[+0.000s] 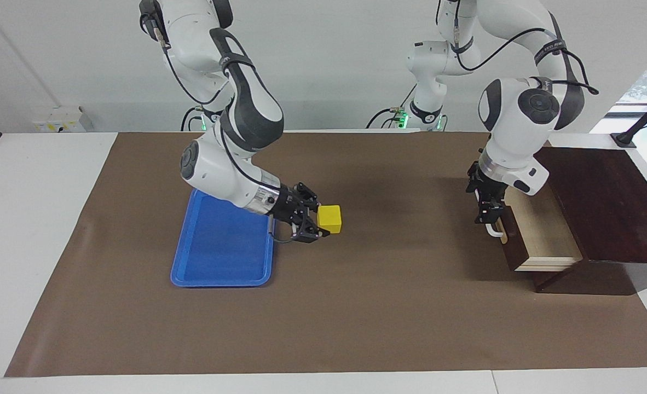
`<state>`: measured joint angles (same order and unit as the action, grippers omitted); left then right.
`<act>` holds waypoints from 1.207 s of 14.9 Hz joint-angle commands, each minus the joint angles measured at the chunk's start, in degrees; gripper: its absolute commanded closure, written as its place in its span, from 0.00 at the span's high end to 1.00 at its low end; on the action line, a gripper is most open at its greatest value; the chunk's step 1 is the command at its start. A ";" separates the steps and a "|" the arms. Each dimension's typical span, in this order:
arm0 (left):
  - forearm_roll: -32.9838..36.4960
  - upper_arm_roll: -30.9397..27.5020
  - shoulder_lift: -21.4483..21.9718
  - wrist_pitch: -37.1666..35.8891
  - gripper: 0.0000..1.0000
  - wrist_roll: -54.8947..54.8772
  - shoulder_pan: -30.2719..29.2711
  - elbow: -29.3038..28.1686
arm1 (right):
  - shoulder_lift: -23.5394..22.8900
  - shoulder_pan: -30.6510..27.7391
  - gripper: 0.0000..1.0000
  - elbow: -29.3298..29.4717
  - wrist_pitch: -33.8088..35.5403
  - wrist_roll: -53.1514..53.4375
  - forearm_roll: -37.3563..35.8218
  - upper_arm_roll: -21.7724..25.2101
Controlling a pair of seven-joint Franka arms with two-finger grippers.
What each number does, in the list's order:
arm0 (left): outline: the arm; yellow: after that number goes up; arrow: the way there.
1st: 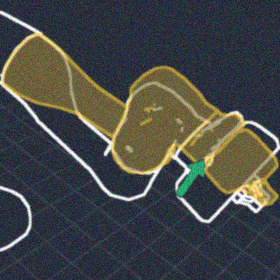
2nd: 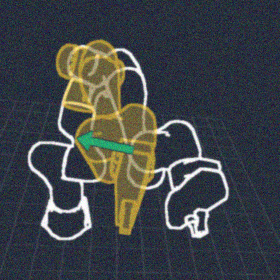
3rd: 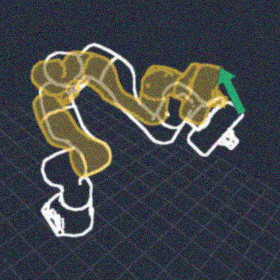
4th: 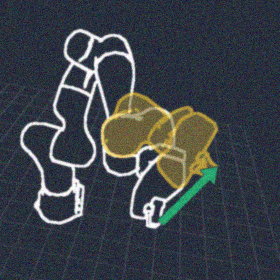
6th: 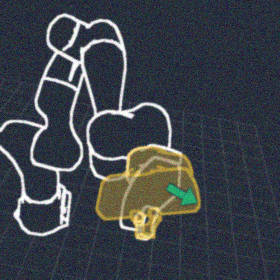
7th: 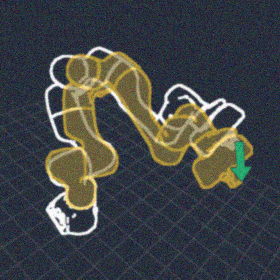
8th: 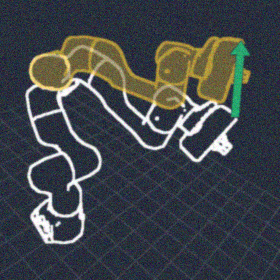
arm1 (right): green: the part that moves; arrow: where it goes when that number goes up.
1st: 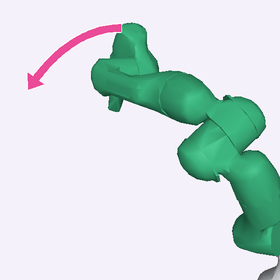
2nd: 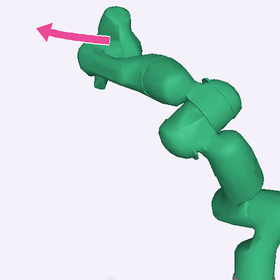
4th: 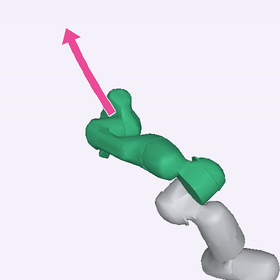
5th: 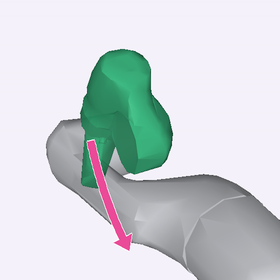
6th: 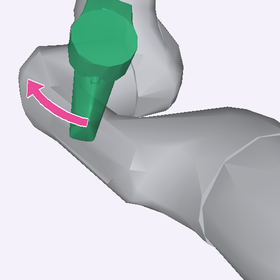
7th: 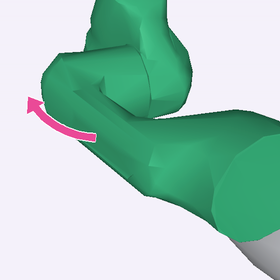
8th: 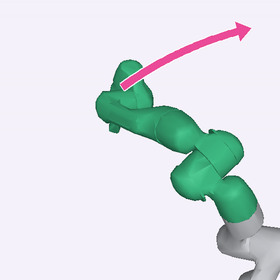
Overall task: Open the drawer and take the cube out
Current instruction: 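Carry the cube into the blue tray with the right gripper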
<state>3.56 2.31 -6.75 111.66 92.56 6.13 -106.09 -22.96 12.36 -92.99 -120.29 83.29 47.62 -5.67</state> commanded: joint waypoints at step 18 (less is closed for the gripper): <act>2.94 0.59 2.36 8.93 1.00 -23.57 -17.91 -3.78 | 16.98 -14.82 0.00 -40.60 -6.97 -35.91 6.52 -0.66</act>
<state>5.01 2.92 -5.27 119.62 71.66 -10.11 -109.07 -8.01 -2.51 -130.76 -125.45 49.49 52.24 -6.01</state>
